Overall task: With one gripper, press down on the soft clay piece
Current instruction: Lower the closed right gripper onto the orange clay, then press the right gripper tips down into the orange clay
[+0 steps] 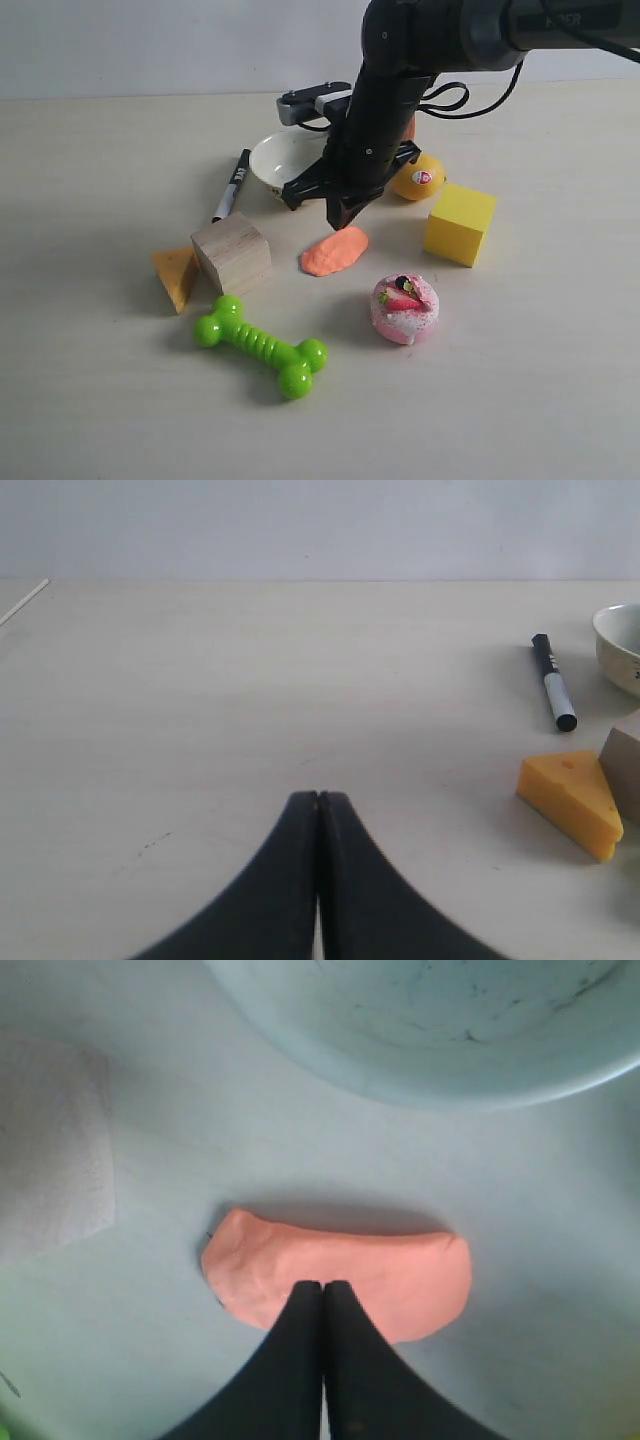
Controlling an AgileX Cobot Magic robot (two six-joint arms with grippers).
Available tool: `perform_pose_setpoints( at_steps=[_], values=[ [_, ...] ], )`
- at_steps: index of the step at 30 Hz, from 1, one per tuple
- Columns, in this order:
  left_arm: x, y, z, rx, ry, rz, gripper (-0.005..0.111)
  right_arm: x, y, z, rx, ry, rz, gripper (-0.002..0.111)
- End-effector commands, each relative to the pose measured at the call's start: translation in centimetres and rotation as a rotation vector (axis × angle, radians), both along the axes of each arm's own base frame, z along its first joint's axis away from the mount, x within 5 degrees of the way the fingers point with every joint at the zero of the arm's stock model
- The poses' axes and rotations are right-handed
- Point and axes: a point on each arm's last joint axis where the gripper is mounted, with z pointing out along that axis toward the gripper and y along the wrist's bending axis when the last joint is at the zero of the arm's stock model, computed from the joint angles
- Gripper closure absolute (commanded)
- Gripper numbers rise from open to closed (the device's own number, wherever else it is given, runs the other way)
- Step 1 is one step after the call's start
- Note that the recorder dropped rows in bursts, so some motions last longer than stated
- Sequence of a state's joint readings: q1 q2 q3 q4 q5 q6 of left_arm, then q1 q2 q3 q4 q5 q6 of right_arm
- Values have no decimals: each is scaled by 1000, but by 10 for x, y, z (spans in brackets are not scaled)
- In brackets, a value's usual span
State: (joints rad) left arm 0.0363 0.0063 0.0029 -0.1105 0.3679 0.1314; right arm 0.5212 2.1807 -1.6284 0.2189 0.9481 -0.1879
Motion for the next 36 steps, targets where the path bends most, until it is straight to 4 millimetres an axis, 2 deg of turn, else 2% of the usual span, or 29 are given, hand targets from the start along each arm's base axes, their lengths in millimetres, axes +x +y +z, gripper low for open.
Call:
perform_pose_setpoints(
  at_steps=[1,11,17,27,36],
  values=[
    [0,0,2,4,-18,2,107,1,0,2,-6,-4,-1,108],
    [0,0,2,4,-18,2,107,2,0,0,-4,-11,-29,108],
    [0,0,2,4,-18,2,107,2,1,-14,-18,19,-19,108],
    [0,0,2,4,-18,2,107,3,1,-19,-19,21,-30,108],
    [0,0,2,4,-18,2,107,3,1,-37,-39,54,-33,108]
  ],
)
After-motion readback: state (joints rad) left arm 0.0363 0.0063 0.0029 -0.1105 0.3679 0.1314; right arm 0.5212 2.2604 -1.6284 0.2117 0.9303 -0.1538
